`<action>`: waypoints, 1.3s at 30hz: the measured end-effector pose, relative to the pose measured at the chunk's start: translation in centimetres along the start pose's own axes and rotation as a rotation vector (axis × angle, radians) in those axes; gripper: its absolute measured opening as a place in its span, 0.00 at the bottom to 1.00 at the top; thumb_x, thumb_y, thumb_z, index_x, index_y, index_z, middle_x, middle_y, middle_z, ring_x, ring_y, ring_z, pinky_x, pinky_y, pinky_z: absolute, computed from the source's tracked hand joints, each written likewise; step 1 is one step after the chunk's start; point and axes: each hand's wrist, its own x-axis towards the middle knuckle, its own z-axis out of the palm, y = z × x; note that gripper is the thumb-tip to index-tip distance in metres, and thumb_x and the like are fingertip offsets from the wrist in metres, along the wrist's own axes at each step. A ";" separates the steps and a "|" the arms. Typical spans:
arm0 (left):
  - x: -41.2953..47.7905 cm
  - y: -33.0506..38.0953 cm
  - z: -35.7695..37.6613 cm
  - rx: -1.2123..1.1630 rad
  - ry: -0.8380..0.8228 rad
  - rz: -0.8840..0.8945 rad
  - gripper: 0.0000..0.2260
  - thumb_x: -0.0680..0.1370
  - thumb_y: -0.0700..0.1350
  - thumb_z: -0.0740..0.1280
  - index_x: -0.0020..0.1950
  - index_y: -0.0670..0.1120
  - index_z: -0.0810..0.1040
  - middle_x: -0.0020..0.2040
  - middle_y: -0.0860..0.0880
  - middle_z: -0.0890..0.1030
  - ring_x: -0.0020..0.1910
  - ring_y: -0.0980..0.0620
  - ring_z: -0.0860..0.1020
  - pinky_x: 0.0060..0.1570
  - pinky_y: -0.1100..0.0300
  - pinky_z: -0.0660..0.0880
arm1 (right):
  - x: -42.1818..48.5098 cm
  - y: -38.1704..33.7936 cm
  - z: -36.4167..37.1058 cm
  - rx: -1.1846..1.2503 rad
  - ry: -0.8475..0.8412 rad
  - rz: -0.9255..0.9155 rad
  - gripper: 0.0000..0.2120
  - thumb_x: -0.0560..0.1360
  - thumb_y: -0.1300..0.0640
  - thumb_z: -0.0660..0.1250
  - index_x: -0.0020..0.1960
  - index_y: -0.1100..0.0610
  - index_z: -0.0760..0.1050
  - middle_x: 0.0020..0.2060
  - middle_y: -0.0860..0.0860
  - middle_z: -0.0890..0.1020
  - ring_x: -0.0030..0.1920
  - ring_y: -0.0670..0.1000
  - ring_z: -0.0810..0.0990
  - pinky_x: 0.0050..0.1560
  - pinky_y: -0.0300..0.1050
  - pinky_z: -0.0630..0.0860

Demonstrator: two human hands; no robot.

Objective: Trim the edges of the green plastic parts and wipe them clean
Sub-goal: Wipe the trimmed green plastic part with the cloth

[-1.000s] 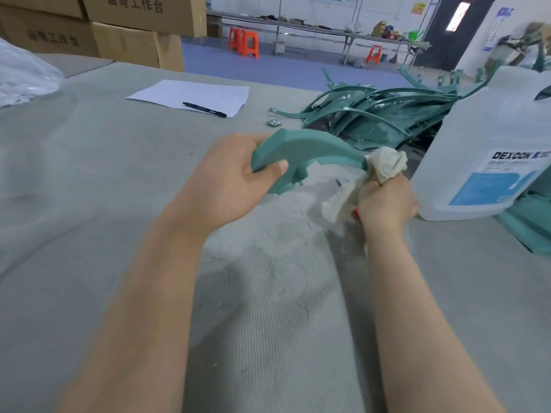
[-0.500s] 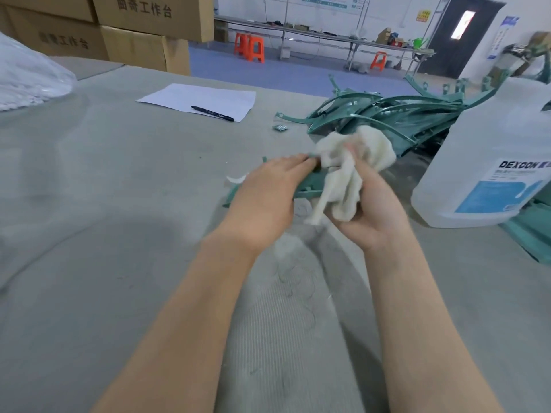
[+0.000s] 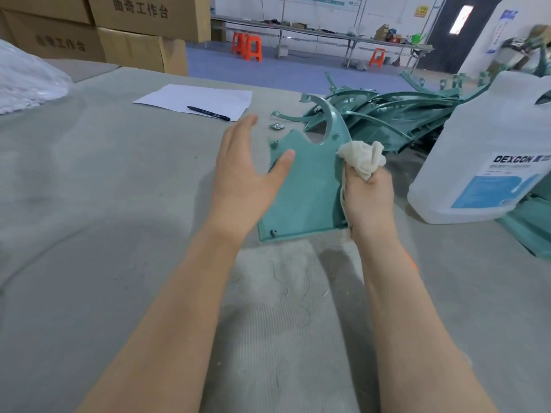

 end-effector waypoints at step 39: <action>-0.4 1.2 1.3 -1.085 -0.398 -0.452 0.21 0.84 0.52 0.51 0.72 0.44 0.70 0.66 0.47 0.77 0.64 0.51 0.76 0.63 0.55 0.73 | -4.1 -0.6 5.1 -0.228 -0.075 -0.371 0.34 0.75 0.42 0.46 0.79 0.52 0.51 0.80 0.49 0.49 0.79 0.49 0.44 0.75 0.51 0.36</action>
